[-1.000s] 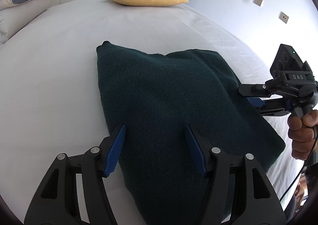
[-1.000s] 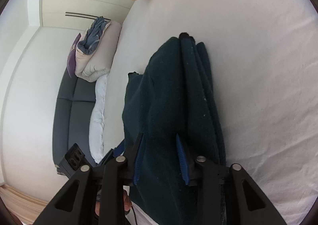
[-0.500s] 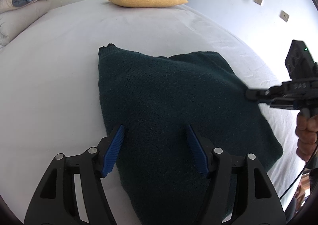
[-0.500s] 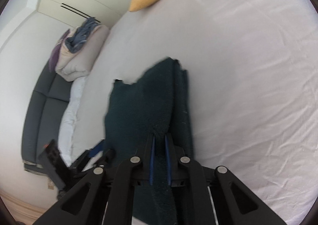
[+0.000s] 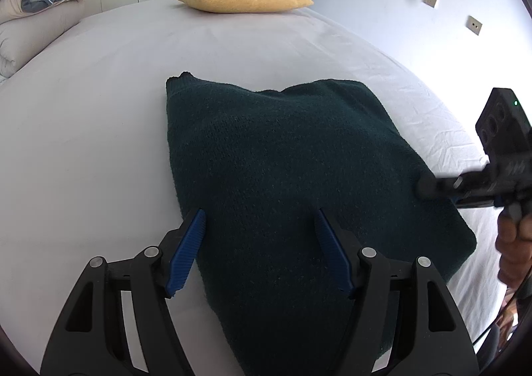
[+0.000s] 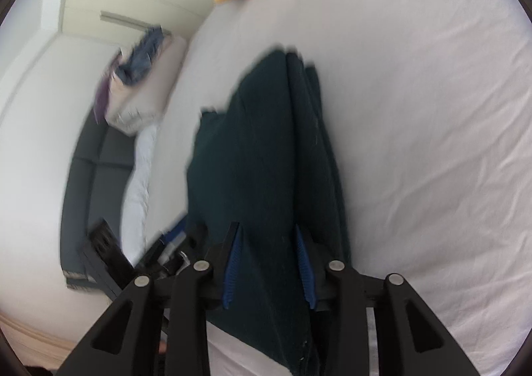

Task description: Fold small clothes

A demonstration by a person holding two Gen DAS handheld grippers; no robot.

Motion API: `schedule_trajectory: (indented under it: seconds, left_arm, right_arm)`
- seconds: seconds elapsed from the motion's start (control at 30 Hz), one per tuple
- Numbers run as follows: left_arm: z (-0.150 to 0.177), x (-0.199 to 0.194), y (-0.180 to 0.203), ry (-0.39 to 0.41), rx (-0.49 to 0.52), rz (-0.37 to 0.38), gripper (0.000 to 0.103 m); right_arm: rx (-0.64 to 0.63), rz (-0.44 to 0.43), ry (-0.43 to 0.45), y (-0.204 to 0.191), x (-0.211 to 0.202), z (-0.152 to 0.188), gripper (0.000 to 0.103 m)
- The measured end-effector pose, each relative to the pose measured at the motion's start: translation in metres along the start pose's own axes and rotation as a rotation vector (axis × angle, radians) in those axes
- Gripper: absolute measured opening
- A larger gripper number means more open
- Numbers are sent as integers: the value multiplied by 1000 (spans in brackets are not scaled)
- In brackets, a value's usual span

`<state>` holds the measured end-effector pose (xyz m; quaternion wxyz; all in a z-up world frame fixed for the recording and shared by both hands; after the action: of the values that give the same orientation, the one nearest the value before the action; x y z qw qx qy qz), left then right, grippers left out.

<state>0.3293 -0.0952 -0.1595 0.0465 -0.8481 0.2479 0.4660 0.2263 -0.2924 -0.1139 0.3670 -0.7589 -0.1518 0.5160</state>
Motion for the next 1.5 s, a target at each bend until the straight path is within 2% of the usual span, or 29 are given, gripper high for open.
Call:
schedule_trajectory:
  seconds: [0.03,0.27,0.37,0.43,0.63,0.73,0.8,0.9,0.93,1.0,1.07,1.1,1.23,1.3,1.4,1.43,1.5]
  left_arm:
    - [1,-1,1,-1,-2,0,67]
    - [2,-3,7,-15,18,-15,69]
    - [6,5,4,-22,10,-32,82]
    - [9,6,-1,-26,-14,-11,82]
    - [10,1,-2,-23,-18,-28,82]
    - [8,2,-1,-24,-14,-37,82]
    - [7,3,0,-29,-9,-40,82]
    - [7,1,0,-29,-2,-44,82]
    - [6,1,-1,-28,-1,-44,82]
    - [5,-1,-2,-27,-3,-44,82]
    - [4,-6,-3,-16,2,-57,82]
    - [3,-9,-4,-9,4,-67,82]
    - [-4,-23,-19,31,-46,-81,82]
    - [-7,-23,-33,29,-98,-70,86]
    - [-7,-6,-51,-33,-190,-7,88]
    - [-6,0,-54,-49,-218,45,88]
    - [-5,14,-55,-101,-266,120,89]
  right_arm:
    - [-11,23,-1,1,3,1,13]
    - [-29,64,86,1,-15,7,9]
    - [19,37,106,26,-8,11,7]
    - [70,-34,121,41,-6,12,6]
    - [-6,10,128,12,-17,15,14]
    - [-94,92,143,-5,-22,20,14]
    - [-84,147,94,8,-13,24,13]
    - [-50,99,107,21,-15,24,13]
    - [-36,87,127,19,-24,22,18]
    - [-41,105,191,17,-41,18,34]
    - [-45,126,267,18,-60,12,60]
    - [-44,117,278,18,-64,8,65]
    - [-85,129,220,14,-48,-3,67]
    - [-101,119,186,13,-37,-5,68]
    - [-102,148,114,18,-12,-10,68]
    - [-89,156,99,19,-2,-10,67]
    - [-91,139,99,16,4,-12,57]
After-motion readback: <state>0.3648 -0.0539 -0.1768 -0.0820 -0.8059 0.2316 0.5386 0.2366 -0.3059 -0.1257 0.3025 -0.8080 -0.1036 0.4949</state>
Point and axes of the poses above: each gripper's, at about its wrist camera, not at the fingertips, and x roughly the way its jaws point, y to its right, z to its underside, the point moved 6 cm from there along x, roughly the way its jaws point, and after that the axes turned 4 degrees about -y, right-handed, at the moved point
